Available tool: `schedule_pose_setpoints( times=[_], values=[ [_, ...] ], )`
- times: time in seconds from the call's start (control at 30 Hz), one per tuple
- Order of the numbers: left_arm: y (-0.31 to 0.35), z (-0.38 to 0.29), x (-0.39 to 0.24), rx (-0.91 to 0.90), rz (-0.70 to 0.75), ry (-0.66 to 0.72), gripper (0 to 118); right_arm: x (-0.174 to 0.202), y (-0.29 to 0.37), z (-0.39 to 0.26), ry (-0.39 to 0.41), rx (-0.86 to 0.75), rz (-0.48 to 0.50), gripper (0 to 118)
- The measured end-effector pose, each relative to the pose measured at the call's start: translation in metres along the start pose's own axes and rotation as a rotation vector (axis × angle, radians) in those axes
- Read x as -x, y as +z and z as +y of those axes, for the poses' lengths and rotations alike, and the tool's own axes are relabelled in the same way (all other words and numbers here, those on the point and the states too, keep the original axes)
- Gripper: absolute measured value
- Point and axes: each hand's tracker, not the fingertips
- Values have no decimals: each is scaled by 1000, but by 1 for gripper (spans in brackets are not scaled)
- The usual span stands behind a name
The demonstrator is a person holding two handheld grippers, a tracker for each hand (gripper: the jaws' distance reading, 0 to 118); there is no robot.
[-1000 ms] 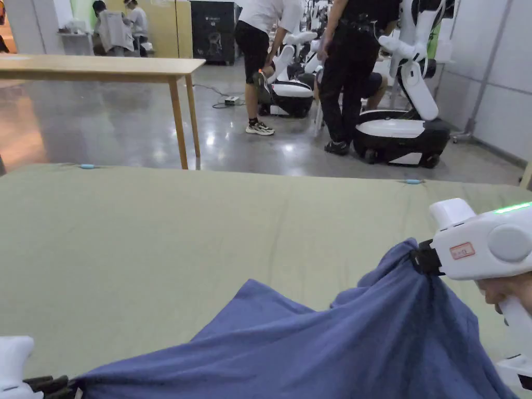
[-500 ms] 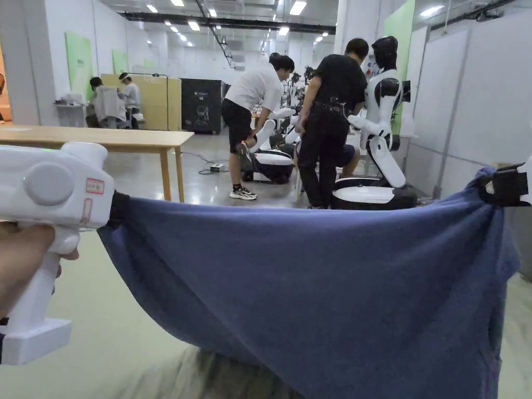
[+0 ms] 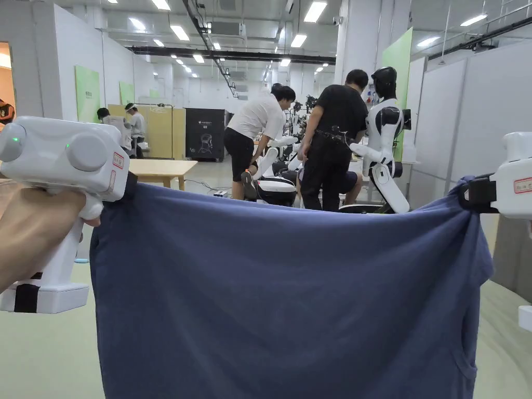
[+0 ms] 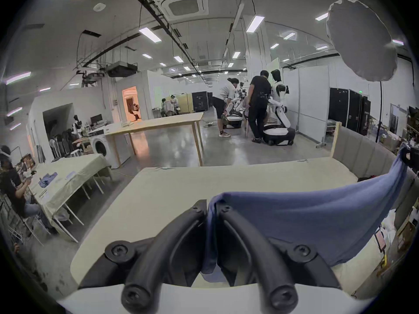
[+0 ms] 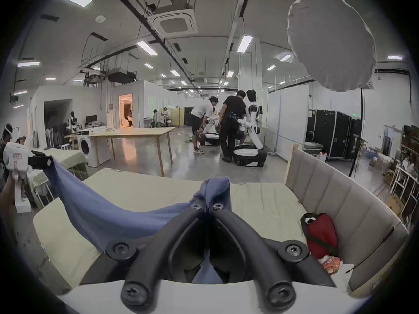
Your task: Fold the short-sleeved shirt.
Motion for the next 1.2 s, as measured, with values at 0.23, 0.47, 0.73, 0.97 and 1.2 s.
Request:
schedule_pose_setpoints(
  times=[0.23, 0.47, 0.73, 0.97, 1.2],
  values=[
    [-48, 40, -10, 2, 41, -2, 6, 3, -63, 47, 10, -5, -32, 2],
    [-94, 98, -20, -17, 78, 2, 6, -7, -128, 94, 1, -15, -62, 2],
    [-161, 129, -30, -30, 121, 14, 6, 0, -201, 115, 18, -16, -97, 2],
    [-215, 106, -45, -9, 163, -6, 6, 3, -254, 101, 29, 18, -124, 2],
    [-252, 43, -64, 84, 153, -29, 6, 5, -284, 49, 65, 100, -136, 3]
  ],
)
